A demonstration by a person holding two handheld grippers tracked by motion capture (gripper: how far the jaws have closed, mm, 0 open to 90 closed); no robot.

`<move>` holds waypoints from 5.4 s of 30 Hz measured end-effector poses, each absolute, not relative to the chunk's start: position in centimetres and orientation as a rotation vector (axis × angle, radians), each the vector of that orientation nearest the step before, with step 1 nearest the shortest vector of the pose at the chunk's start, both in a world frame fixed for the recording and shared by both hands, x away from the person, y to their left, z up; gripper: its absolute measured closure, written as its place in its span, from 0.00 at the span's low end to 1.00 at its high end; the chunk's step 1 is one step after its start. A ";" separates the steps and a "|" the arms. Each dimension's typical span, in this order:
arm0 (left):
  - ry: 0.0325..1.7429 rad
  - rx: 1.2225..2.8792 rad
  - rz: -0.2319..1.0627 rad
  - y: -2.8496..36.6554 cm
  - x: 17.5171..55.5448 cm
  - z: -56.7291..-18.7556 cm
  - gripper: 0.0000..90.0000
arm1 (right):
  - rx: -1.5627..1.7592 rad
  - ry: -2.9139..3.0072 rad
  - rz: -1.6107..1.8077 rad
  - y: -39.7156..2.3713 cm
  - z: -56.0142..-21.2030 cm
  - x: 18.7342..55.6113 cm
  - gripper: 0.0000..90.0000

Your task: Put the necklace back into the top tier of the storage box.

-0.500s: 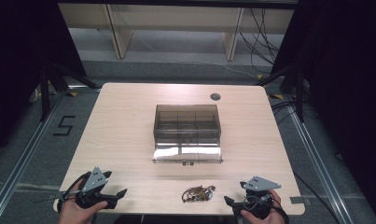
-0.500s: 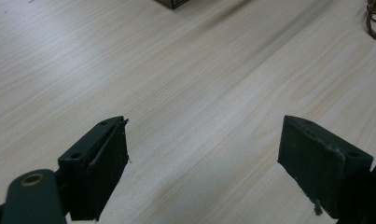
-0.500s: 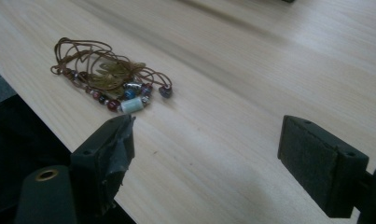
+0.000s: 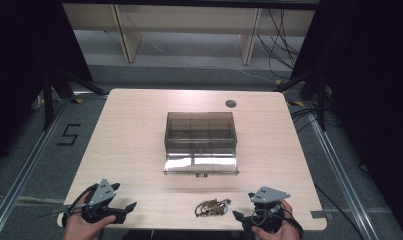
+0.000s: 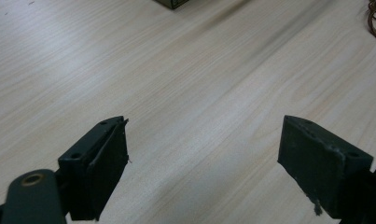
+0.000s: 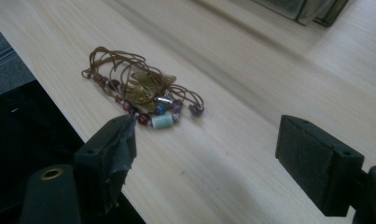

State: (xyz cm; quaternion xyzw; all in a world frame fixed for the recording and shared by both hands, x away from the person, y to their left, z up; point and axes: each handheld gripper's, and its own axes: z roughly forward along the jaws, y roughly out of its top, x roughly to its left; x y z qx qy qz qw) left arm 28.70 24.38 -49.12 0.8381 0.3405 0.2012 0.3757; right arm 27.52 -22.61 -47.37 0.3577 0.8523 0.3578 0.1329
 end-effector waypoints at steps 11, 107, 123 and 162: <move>0.826 2.147 0.556 24.8 28.8 -49.1 0.17 | 0.912 2.548 1.018 -19.3 -46.5 28.6 0.20; 0.872 2.134 0.516 24.1 29.1 -49.6 0.17 | 0.574 2.772 0.752 -14.7 -36.6 31.8 0.99; 0.862 2.134 0.509 24.0 29.2 -49.6 0.17 | 0.466 2.793 0.764 -13.6 -31.7 32.8 0.99; 0.830 2.165 0.533 24.1 29.3 -49.4 0.17 | 0.601 2.833 0.628 -10.5 -33.1 40.9 0.99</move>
